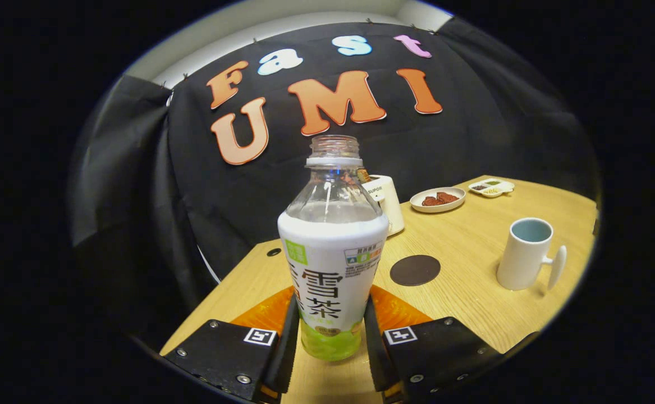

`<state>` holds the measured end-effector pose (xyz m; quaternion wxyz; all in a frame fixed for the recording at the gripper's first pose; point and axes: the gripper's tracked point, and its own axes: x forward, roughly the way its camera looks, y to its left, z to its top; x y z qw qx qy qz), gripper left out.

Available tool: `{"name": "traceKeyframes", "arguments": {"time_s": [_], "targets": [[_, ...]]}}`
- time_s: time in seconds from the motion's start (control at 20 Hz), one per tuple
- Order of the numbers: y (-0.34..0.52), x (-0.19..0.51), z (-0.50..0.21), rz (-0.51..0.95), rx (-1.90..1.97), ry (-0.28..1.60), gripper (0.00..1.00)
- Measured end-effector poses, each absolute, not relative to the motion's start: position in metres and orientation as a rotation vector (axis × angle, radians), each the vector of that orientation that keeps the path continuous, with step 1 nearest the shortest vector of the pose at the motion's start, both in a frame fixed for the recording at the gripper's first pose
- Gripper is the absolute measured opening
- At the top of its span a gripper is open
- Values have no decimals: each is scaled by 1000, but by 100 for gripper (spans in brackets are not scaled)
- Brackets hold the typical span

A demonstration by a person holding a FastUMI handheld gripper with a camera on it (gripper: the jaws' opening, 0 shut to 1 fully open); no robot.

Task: Take the bottle from table, then pour the juice into the cup, finally place the bottle on the coaster

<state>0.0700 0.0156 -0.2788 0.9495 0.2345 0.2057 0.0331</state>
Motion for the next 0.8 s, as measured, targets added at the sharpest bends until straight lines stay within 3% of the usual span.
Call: {"name": "traceKeyframes", "arguments": {"time_s": [0.8], "targets": [[-37,98,-249,49,1252,365,55]]}}
